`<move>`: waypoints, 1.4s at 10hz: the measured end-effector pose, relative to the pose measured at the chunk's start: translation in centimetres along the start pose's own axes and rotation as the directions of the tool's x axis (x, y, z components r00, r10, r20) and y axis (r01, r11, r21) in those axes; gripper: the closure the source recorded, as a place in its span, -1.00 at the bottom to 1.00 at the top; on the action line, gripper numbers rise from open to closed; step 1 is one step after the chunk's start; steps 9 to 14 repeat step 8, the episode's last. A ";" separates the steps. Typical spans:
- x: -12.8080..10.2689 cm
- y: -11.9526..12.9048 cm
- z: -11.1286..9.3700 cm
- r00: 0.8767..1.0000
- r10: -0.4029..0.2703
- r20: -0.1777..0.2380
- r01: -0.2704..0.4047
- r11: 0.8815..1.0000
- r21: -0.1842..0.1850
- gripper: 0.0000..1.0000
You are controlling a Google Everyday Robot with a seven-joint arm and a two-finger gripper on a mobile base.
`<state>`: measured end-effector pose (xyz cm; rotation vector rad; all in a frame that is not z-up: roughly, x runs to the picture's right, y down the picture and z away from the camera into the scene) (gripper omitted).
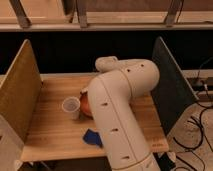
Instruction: Pick up the ceramic bowl
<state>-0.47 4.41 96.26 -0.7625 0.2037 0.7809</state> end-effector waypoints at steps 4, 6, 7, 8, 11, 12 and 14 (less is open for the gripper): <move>-0.8 -2.6 -5.0 0.993 0.072 0.097 -0.080 0.993 0.082 1.00; -0.8 -3.6 -8.2 0.983 0.106 0.151 -0.125 0.984 0.128 1.00; -0.7 -3.6 -10.6 0.972 0.132 0.195 -0.160 0.978 0.137 1.00; -0.4 -3.3 -11.8 0.965 0.151 0.213 -0.181 0.975 0.130 1.00; -0.4 -3.3 -11.8 0.965 0.151 0.213 -0.181 0.975 0.130 1.00; -0.4 -3.3 -11.8 0.965 0.151 0.213 -0.181 0.975 0.130 1.00; -0.4 -3.3 -11.8 0.965 0.151 0.213 -0.181 0.975 0.130 1.00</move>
